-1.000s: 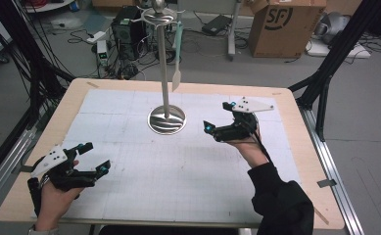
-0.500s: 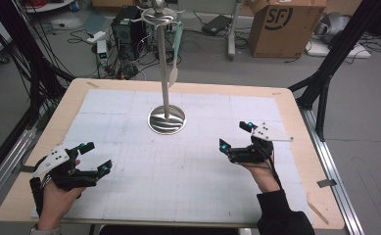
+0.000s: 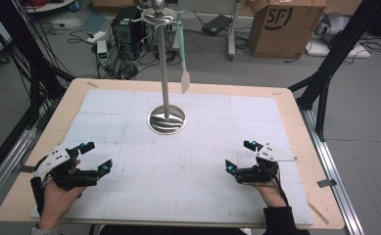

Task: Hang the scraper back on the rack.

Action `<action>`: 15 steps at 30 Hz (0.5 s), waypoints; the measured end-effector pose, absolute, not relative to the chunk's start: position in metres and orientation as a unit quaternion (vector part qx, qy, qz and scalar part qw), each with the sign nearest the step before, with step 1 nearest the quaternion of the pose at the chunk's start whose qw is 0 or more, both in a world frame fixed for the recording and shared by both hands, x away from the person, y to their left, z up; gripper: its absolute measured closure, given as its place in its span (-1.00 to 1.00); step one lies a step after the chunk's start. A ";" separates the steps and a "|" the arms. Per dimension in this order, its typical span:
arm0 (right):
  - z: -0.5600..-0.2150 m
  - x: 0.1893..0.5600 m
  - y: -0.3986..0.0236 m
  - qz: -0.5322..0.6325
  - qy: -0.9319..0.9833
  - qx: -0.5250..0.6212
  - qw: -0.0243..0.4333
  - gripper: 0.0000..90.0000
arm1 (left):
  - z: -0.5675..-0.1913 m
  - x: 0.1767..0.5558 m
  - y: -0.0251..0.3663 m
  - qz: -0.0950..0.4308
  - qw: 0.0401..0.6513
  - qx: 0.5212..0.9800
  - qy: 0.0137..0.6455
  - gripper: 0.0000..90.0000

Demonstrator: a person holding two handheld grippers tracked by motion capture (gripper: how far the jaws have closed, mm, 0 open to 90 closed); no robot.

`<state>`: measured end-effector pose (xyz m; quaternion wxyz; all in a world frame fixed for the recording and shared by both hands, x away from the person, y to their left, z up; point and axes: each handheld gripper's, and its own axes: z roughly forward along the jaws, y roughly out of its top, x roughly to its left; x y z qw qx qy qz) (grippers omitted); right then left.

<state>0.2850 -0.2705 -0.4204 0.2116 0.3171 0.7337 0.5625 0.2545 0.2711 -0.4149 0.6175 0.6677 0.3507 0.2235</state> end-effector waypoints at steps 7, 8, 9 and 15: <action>-0.428 0.273 -0.287 0.581 0.721 0.323 0.193 -1.00 | -0.413 0.254 0.268 0.229 0.618 0.670 0.341 -0.91; -0.428 0.272 -0.291 0.589 0.716 0.323 0.191 -1.00 | -0.413 0.254 0.267 0.229 0.619 0.670 0.339 -0.91; -0.429 0.270 -0.295 0.597 0.711 0.322 0.186 -1.00 | -0.413 0.254 0.267 0.228 0.620 0.670 0.338 -0.91; -0.428 0.259 -0.316 0.653 0.674 0.301 0.172 -1.00 | -0.413 0.253 0.263 0.228 0.624 0.673 0.326 -0.91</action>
